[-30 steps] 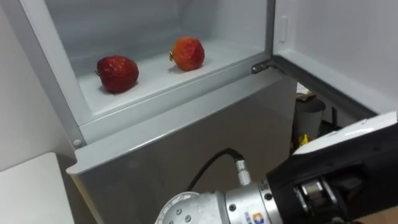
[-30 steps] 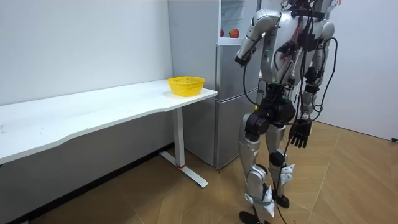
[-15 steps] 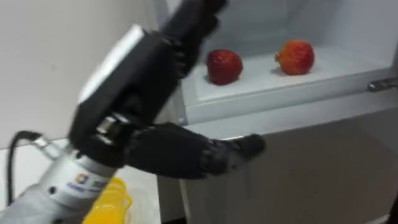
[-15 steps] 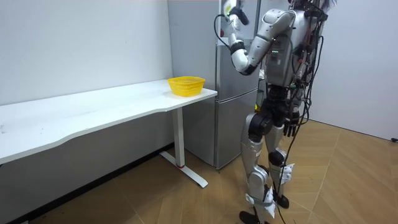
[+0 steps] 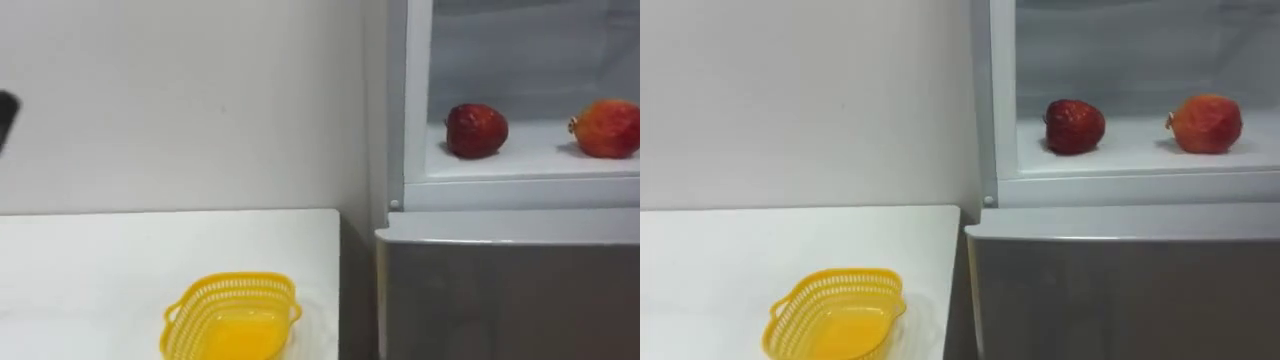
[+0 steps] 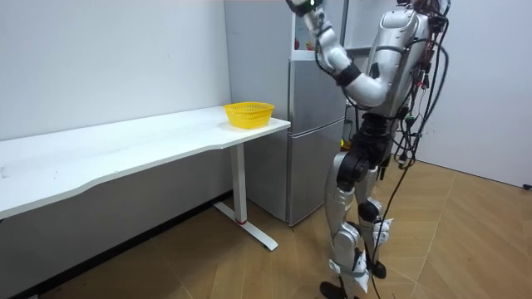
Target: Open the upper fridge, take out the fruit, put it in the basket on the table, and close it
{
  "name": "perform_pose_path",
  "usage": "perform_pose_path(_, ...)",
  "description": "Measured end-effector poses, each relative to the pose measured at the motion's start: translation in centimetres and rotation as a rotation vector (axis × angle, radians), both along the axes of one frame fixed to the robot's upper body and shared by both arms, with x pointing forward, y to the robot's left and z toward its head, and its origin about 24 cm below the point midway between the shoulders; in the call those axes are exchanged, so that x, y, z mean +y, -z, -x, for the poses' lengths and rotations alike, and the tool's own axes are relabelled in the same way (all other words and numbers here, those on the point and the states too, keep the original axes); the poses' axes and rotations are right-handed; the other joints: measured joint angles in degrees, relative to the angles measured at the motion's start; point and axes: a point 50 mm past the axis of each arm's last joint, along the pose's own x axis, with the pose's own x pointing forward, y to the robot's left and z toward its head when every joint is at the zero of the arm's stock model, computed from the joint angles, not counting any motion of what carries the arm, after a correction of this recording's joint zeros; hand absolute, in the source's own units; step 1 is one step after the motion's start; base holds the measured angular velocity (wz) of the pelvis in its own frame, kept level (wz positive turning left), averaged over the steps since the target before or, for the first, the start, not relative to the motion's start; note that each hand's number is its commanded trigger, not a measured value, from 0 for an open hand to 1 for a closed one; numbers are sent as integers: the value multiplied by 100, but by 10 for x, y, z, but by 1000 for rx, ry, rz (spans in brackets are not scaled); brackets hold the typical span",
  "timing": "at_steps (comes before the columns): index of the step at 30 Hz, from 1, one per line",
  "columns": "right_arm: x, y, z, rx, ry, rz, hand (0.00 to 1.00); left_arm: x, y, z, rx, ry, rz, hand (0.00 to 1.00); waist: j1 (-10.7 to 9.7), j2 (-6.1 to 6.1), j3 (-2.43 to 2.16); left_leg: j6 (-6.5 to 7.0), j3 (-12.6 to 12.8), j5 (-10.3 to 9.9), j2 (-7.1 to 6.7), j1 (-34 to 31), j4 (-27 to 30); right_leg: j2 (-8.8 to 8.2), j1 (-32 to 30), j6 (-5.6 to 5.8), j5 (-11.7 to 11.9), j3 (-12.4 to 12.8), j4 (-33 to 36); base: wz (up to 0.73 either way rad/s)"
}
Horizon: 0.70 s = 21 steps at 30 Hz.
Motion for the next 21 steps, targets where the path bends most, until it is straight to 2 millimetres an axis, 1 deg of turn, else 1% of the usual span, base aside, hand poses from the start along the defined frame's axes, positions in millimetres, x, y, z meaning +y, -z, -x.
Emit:
perform_pose_path(1,-1,0,1,3,1,5,0,12,20,1,84,-51,57,0,64,1,1,-1,-3,4,0,-1,0,-2,0,-3,-2,-10,2,4)
perform_pose_path(2,-1,0,0,2,1,6,0,18,32,2,129,-71,92,0,68,-2,0,-2,-14,6,-1,-8,0,-5,-1,-5,-4,-34,4,6)
perform_pose_path(3,-1,0,0,2,2,7,0,31,60,6,242,-113,188,0,67,-12,-3,-2,-35,7,-4,-18,6,-7,3,-6,-7,-53,-2,5)
perform_pose_path(4,-1,0,-1,1,4,7,0,37,76,9,301,-131,242,0,66,-15,-2,-2,-43,7,-4,-20,12,-6,6,-6,-7,-51,-8,0)
perform_pose_path(5,-1,0,-1,-1,4,7,0,45,107,17,418,-177,351,0,58,-35,5,-2,-38,5,-5,-30,28,-6,-1,-6,-7,-40,-18,0)
perform_pose_path(6,-1,0,-5,-9,2,7,0,49,136,26,517,-220,454,0,68,-84,11,-2,-36,5,-6,-47,25,-7,-22,-6,-8,-32,-17,0)
perform_pose_path(7,0,0,-6,-11,-3,5,0,50,162,34,598,-249,534,0,68,-84,27,-2,-38,5,-6,-53,18,-6,-21,-5,-8,-39,-21,0)
perform_pose_path(8,0,0,-5,-5,-3,4,0,50,175,39,644,-262,574,0,68,-117,22,-2,-43,5,-7,-57,18,-6,-21,-5,-9,-43,-22,4)
perform_pose_path(9,0,0,-3,9,2,1,0,49,199,47,721,-285,660,0,55,-174,17,-2,-47,5,-7,-70,11,-6,-25,-4,-9,-49,-30,3)
perform_pose_path(10,0,0,-3,14,13,-1,0,46,223,56,797,-301,744,0,68,-205,1,-2,-46,5,-7,-52,-24,-6,-24,-3,-10,-52,-28,0)
perform_pose_path(11,-1,0,-2,18,16,0,0,43,236,61,844,-311,782,0,67,-221,0,-2,-45,4,-7,-40,-25,-6,-18,-3,-10,-46,-27,0)
perform_pose_path(12,-1,0,-4,21,11,-1,0,37,260,73,953,-335,843,0,54,-251,-3,1,-43,0,-7,-26,-25,-8,-7,-2,-9,-49,-22,0)
perform_pose_path(13,0,0,-7,19,1,-4,0,27,280,84,1052,-346,901,0,28,-275,6,2,-43,-5,-7,-30,-24,-8,-8,-2,-8,-56,-17,0)
perform_pose_path(14,0,0,-7,19,0,-6,0,22,288,88,1090,-343,929,0,10,-285,13,3,-41,-7,-7,-39,-23,-8,-10,-2,-8,-57,-16,0)
perform_pose_path(16,0,0,-6,26,-3,-19,0,4,312,103,1227,-308,1003,0,5,-285,14,1,-45,-11,-4,-61,-35,-5,-14,-2,-7,-52,-15,0)
perform_pose_path(18,0,0,-6,37,0,-28,0,-3,324,111,1301,-294,1033,0,1,-264,13,0,-44,-11,4,-53,-47,2,-12,-5,-6,-45,-13,0)
perform_pose_path(19,0,0,-5,42,4,-29,0,-7,329,117,1338,-286,1048,0,-14,-268,22,0,-41,-11,4,-29,-63,2,0,-5,-5,-45,-10,0)
perform_pose_path(20,0,0,-5,43,4,-29,0,-9,331,120,1357,-283,1056,0,-14,-300,44,0,-29,-10,5,-12,-78,2,6,-5,-6,-39,-6,-8)
perform_pose_path(21,0,0,-5,43,5,-28,0,-12,336,127,1384,-275,1089,0,-12,-261,43,0,5,-10,8,16,-120,2,7,-5,-6,-12,3,-12)
